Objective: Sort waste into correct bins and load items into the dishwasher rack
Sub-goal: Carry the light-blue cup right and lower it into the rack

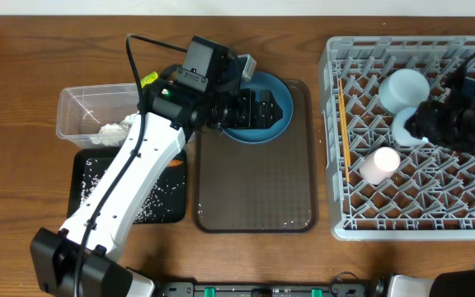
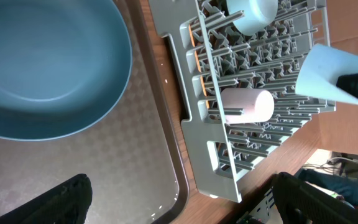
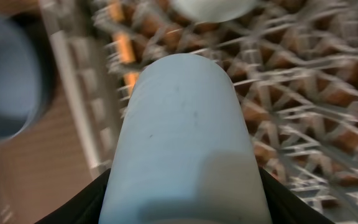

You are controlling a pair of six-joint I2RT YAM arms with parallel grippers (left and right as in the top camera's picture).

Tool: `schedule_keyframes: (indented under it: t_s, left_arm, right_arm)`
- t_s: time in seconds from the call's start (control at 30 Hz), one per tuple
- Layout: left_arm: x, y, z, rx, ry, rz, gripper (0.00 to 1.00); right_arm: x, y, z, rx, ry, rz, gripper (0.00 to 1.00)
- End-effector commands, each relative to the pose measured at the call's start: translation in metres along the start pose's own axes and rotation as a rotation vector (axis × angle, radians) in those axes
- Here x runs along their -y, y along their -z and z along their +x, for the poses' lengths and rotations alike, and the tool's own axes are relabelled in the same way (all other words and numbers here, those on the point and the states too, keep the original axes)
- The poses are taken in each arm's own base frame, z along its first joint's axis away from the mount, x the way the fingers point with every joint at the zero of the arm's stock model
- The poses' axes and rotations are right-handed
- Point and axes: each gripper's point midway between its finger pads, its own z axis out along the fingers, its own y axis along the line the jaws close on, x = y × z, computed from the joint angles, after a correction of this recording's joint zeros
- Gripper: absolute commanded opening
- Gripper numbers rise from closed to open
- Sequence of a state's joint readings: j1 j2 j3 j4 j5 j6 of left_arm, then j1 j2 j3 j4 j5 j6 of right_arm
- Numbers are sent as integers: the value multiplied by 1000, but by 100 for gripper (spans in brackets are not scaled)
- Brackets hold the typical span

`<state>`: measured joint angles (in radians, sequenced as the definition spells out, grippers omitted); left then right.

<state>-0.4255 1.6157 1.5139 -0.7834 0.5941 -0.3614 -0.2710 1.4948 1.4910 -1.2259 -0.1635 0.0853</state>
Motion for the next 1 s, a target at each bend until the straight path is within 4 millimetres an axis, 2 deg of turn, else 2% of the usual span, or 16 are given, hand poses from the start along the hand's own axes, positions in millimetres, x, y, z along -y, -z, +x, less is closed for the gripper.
schedule_keyframes:
  t_s: [0.0, 0.1, 0.37, 0.8, 0.97]
  left_arm:
    - [-6, -2, 0, -1, -5, -20, 95]
    - [-6, -2, 0, -1, -5, -20, 95]
    - [-6, -2, 0, -1, -5, -20, 95]
    - [-6, -2, 0, -1, -5, -20, 95]
    - [-6, -2, 0, -1, -5, -20, 95]
  right_arm:
    - [18, 11, -13, 75, -70, 113, 7]
    - [11, 11, -20, 102, -54, 98, 6]
    - [-27, 8, -32, 164, 61, 70, 6]
    - [-87, 4, -21, 174, 223, 11, 6]
    - [-99, 0, -14, 161, 259, -2, 6]
